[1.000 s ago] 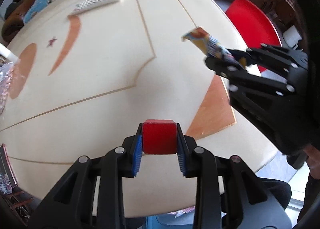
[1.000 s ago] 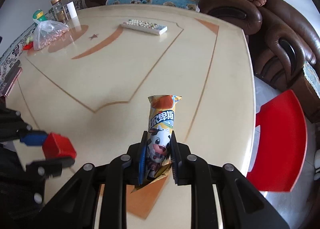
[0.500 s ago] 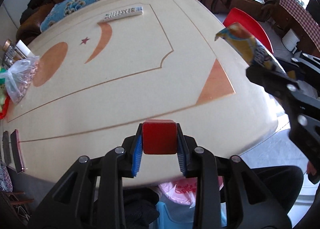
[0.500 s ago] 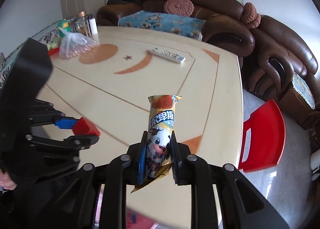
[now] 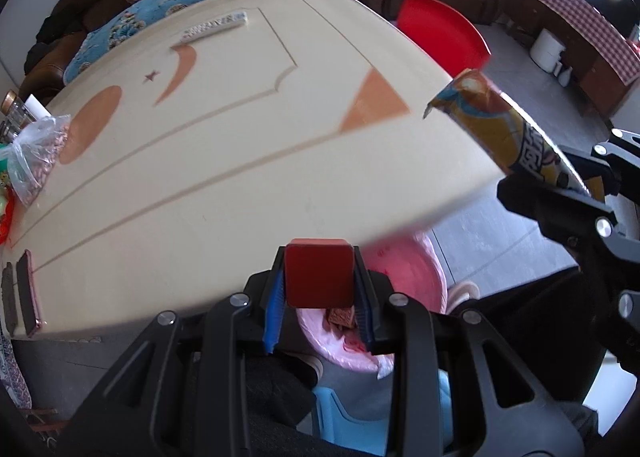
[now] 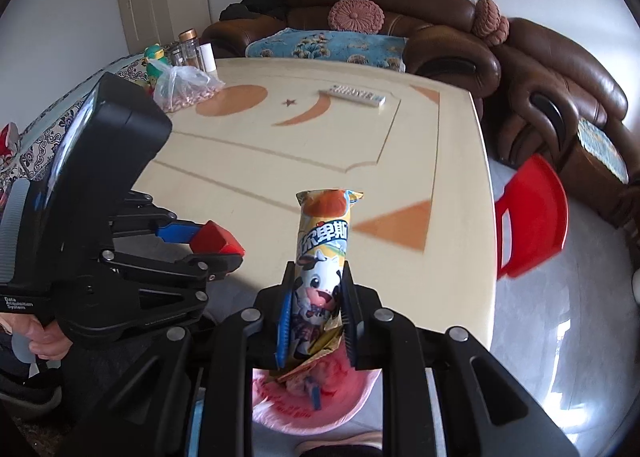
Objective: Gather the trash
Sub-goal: 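Carry the red cube with the left gripper while the right gripper carries the snack bar to the bin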
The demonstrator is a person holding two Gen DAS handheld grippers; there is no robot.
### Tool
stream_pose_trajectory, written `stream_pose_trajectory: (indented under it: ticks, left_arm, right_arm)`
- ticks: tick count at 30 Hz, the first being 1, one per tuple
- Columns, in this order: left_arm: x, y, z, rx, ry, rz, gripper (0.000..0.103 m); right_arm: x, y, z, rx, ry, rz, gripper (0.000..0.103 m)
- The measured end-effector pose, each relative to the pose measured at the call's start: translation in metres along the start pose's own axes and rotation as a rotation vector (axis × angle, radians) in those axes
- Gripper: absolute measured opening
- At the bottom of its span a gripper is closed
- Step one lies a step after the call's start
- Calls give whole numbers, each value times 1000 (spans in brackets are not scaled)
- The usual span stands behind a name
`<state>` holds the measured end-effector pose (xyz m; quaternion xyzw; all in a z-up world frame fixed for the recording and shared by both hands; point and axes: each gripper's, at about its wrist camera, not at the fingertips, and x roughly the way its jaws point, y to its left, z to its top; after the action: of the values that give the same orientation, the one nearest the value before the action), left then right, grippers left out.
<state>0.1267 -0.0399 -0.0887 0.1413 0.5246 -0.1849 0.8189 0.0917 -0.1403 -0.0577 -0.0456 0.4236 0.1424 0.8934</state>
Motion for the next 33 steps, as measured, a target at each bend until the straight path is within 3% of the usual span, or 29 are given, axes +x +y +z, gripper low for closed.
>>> stream_pose_trajectory:
  ticks: [14, 33]
  left_arm:
    - [42, -10, -53, -6, 79, -40, 30]
    - [128, -33, -89, 33, 220, -50, 30]
  right_arm:
    - [26, 12, -65, 75, 79, 16, 21]
    - [116, -2, -137, 185, 254, 16, 21]
